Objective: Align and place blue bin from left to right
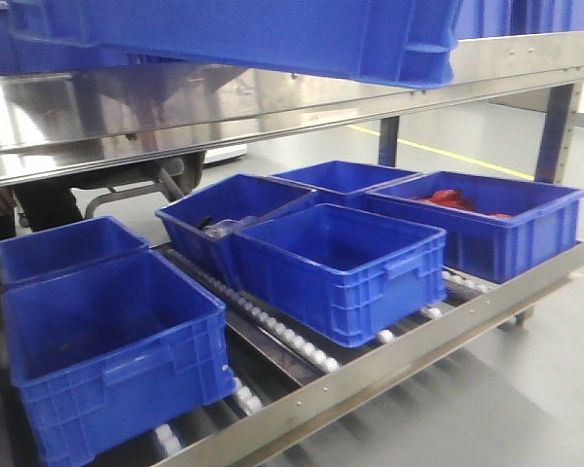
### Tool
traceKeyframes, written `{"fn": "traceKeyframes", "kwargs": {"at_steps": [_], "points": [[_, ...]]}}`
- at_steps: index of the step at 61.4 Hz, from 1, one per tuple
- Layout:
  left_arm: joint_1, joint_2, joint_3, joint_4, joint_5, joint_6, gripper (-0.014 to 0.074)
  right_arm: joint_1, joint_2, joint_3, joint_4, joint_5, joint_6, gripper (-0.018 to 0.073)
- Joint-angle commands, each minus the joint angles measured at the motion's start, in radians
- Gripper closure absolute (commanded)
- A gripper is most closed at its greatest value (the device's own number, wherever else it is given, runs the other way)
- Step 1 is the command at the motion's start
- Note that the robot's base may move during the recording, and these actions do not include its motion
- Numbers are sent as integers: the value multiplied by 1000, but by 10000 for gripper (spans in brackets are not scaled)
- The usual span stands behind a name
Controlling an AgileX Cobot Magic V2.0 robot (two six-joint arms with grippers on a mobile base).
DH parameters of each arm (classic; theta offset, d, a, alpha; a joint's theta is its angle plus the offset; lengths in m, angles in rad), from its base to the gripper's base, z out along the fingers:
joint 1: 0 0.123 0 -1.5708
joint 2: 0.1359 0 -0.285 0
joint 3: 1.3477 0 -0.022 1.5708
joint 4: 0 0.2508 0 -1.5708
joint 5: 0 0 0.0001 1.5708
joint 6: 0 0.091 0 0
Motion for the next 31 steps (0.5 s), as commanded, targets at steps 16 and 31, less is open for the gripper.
{"fn": "traceKeyframes", "kwargs": {"at_steps": [16,31], "points": [[-16,-32,-19,-93,-244,-2,595,11,-19,-19,63,-88,-40,638],[-16,-31,-19,-93,-244,-2,595,11,-19,-19,63,-88,-40,638]]}}
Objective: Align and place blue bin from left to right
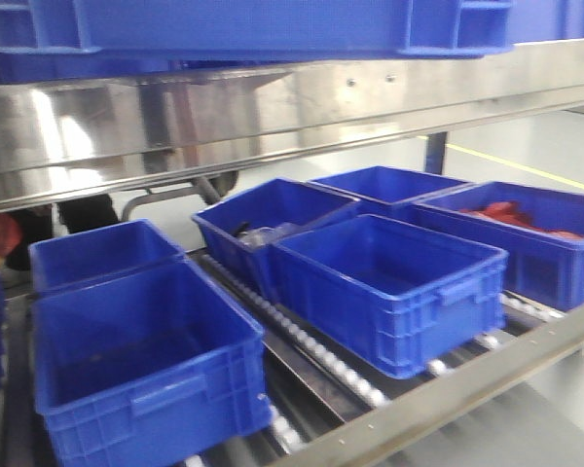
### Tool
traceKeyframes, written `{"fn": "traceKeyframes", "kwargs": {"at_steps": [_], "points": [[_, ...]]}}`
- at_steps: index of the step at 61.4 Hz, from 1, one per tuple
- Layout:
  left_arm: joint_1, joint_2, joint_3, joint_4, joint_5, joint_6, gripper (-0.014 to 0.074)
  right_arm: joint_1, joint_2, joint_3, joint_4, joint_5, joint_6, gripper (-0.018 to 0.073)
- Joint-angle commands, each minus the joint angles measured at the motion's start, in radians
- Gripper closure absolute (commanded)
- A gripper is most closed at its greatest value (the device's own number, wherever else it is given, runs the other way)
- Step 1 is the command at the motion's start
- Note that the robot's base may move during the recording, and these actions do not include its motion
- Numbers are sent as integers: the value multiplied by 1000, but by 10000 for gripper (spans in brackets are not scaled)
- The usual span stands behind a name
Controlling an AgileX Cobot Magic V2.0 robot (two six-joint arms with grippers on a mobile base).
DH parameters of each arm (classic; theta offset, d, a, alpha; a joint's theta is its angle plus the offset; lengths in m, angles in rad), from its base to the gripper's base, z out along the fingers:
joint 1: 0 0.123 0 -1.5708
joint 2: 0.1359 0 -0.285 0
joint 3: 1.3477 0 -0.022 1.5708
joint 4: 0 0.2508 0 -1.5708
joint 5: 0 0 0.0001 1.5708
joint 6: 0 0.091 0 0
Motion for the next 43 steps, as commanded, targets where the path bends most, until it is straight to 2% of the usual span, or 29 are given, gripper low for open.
{"fn": "traceKeyframes", "kwargs": {"at_steps": [1,43], "points": [[-16,-31,-19,-105,-421,4,595,11,-14,-19,51,-74,-44,638],[-16,-31,-19,-105,-421,4,595,11,-14,-19,51,-74,-44,638]]}}
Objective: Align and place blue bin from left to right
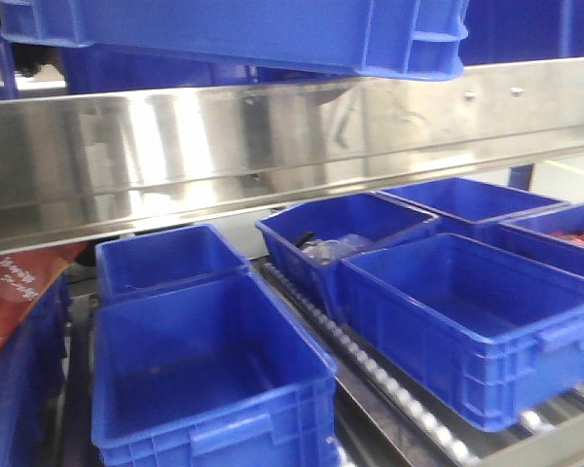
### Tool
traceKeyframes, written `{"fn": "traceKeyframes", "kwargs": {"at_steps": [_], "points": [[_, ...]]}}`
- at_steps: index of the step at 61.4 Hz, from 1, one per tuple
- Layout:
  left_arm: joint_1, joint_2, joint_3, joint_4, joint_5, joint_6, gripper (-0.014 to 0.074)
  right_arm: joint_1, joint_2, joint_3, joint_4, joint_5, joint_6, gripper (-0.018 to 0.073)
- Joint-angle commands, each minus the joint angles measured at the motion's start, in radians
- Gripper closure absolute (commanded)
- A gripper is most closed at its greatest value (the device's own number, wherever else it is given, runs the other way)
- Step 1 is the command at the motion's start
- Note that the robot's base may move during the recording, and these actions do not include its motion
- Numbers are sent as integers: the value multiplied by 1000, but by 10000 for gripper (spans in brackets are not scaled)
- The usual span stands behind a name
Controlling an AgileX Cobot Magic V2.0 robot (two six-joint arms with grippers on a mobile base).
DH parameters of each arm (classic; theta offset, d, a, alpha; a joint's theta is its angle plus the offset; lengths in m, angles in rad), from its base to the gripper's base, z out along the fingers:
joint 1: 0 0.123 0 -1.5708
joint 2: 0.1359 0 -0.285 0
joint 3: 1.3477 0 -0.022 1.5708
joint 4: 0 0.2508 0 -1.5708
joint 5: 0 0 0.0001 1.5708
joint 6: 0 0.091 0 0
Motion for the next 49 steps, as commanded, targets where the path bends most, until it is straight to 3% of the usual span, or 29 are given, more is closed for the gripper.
{"fn": "traceKeyframes", "kwargs": {"at_steps": [1,49], "points": [[-16,-31,-19,-106,-289,0,595,11,-16,-19,56,-68,-42,638],[-16,-31,-19,-106,-289,0,595,11,-16,-19,56,-68,-42,638]]}}
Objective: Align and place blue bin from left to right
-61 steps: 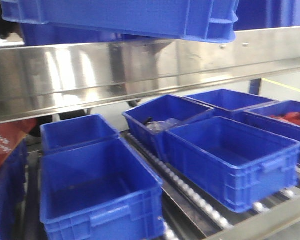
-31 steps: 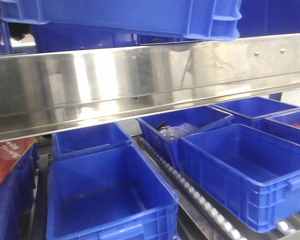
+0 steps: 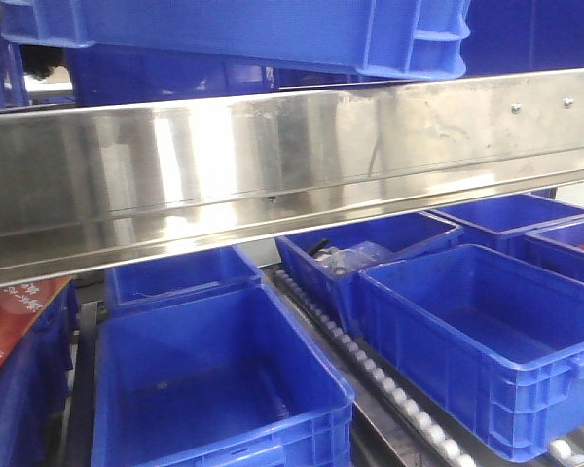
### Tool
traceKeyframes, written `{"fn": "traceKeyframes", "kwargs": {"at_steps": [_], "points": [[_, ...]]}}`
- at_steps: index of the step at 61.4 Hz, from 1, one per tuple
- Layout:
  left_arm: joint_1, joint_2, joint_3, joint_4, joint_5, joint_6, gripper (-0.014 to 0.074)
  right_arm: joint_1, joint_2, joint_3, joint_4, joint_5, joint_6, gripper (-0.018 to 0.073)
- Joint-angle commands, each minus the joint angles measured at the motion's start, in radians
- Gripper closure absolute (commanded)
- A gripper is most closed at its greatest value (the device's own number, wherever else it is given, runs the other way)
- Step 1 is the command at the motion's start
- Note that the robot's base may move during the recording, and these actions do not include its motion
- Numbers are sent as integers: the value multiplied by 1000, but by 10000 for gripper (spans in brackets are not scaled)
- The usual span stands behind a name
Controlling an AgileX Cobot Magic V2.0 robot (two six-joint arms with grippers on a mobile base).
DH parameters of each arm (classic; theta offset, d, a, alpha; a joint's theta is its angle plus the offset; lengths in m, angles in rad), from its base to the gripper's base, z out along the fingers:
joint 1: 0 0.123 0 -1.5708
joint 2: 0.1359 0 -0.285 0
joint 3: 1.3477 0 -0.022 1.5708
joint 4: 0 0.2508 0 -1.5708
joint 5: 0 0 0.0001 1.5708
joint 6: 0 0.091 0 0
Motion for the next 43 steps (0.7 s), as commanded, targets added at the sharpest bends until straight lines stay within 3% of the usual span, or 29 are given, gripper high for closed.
{"fn": "traceKeyframes", "kwargs": {"at_steps": [1,43], "points": [[-16,-31,-19,-107,-289,0,595,11,-16,-19,56,-68,-42,638],[-16,-31,-19,-107,-289,0,595,11,-16,-19,56,-68,-42,638]]}}
